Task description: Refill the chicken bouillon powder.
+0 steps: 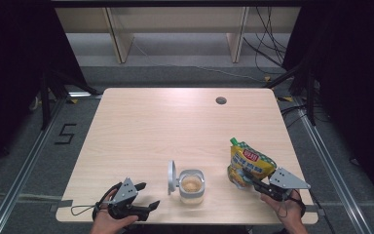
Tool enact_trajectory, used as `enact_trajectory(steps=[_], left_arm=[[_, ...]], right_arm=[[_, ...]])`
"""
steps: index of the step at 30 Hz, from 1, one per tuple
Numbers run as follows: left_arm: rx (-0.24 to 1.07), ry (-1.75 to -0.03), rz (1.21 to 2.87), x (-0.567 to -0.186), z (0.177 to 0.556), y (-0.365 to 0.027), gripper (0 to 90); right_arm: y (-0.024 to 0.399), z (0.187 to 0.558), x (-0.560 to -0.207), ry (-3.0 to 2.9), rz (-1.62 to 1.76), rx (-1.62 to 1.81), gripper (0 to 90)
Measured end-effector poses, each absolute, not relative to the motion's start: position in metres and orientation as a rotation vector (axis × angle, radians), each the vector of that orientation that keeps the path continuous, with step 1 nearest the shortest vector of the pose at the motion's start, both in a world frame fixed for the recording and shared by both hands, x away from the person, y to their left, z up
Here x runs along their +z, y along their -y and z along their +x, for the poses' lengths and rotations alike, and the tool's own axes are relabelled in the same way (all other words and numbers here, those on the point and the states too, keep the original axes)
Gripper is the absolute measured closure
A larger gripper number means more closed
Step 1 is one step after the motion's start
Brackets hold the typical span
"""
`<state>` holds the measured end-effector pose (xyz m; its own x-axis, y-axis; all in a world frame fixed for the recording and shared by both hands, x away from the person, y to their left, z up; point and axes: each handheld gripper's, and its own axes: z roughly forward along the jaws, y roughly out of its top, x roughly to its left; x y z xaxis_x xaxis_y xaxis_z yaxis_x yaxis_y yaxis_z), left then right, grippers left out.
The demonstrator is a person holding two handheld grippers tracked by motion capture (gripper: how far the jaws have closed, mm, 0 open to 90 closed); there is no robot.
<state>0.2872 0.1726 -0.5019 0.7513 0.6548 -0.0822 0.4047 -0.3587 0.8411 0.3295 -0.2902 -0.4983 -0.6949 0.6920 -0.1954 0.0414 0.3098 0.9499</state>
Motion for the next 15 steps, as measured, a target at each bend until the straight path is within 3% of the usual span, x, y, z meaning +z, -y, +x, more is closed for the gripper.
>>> enact_trajectory(steps=[5, 6, 9, 12, 15], left_arm=[[0.337, -0.812, 2.001, -0.501, 0.286, -0.174, 21.7], [0.331, -0.809, 1.999, -0.502, 0.287, -0.174, 21.7], [0.328, -0.807, 1.994, -0.502, 0.287, -0.174, 21.6], [0.329, -0.808, 1.994, -0.502, 0.287, -0.174, 21.6], [0.345, -0.788, 2.005, -0.501, 0.288, -0.175, 21.6]], right_arm=[[0.289, 0.329, -0.498, -1.985, 0.673, 1.42, 62.7], [0.289, 0.329, -0.497, -1.987, 0.674, 1.434, 56.6], [0.289, 0.327, -0.496, -1.99, 0.678, 1.43, 51.8], [0.291, 0.322, -0.492, -1.972, 0.767, 1.448, 37.3], [0.291, 0.315, -0.491, -1.969, 0.841, 1.45, 34.4]])
